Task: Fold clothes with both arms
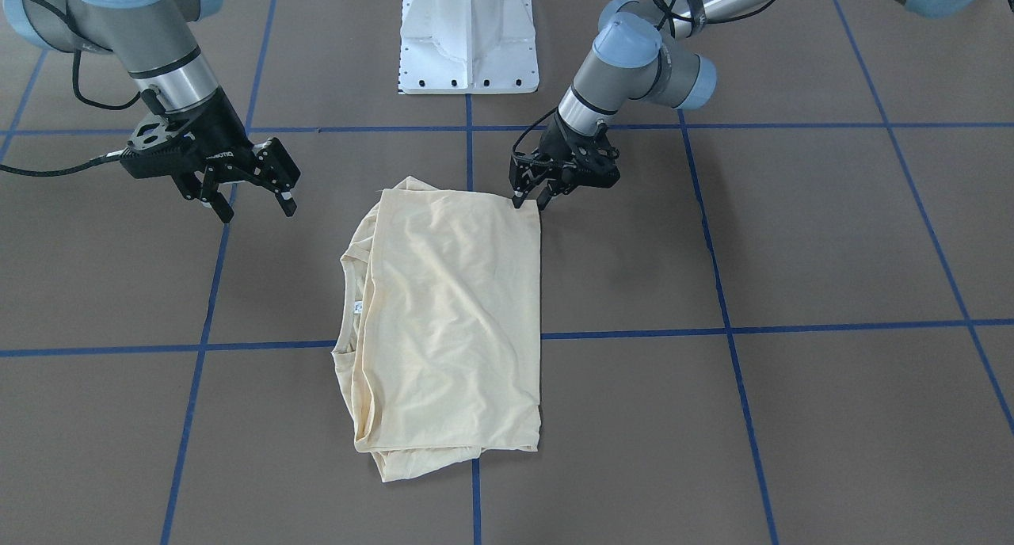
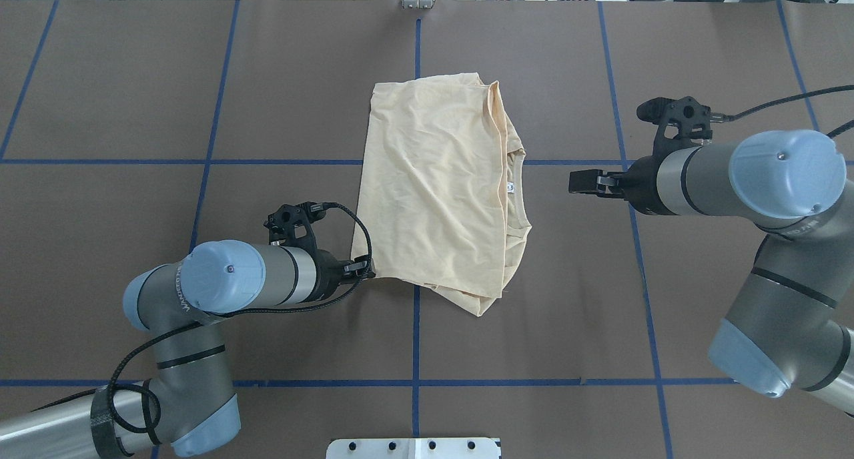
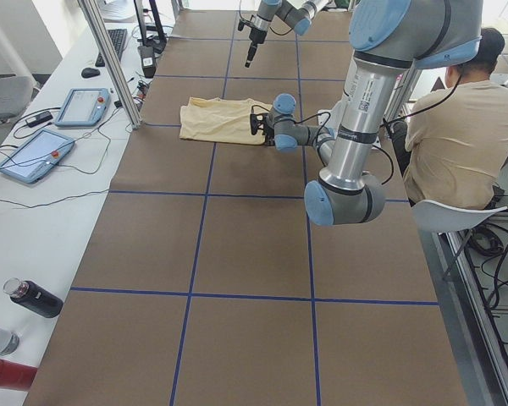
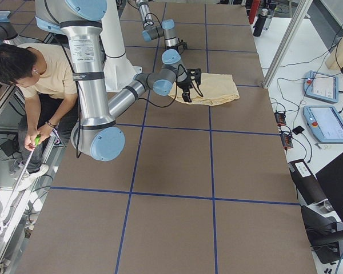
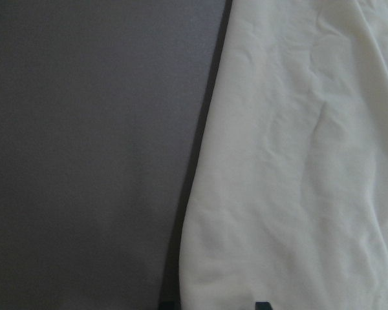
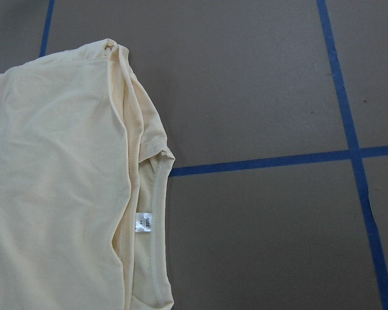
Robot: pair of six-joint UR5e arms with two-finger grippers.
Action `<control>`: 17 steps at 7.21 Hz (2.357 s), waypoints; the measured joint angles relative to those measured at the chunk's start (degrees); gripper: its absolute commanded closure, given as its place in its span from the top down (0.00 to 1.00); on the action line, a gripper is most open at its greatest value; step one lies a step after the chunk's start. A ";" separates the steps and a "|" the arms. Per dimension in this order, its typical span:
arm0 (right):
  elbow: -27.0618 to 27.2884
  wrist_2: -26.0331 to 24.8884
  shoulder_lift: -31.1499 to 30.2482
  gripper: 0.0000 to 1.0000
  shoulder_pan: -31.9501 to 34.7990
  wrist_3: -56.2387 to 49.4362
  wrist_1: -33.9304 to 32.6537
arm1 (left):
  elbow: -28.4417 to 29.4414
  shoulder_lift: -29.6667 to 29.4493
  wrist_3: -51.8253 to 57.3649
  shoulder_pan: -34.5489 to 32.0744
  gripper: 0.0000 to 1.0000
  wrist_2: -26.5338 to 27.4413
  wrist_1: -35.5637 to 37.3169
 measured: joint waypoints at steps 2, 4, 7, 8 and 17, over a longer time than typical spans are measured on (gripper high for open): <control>-0.03 0.06 0.00 1.00 0.00 0.00 0.00 | 0.04 -0.05 -0.03 0.04 0.04 0.00 0.00; -0.11 -0.02 0.00 1.00 -0.15 0.00 0.00 | 0.04 -0.03 -0.02 0.04 0.00 0.00 0.00; -0.04 -2.33 0.67 1.00 -2.57 4.45 -0.06 | -1.53 0.76 0.33 -0.34 0.00 -0.02 0.00; 0.17 -4.96 1.09 1.00 -5.04 7.87 -0.08 | -3.13 1.82 0.40 -0.49 0.00 -0.06 0.00; -1.35 -30.33 10.58 0.76 -28.76 35.46 -13.77 | -13.76 11.28 -0.03 1.66 0.00 1.55 0.09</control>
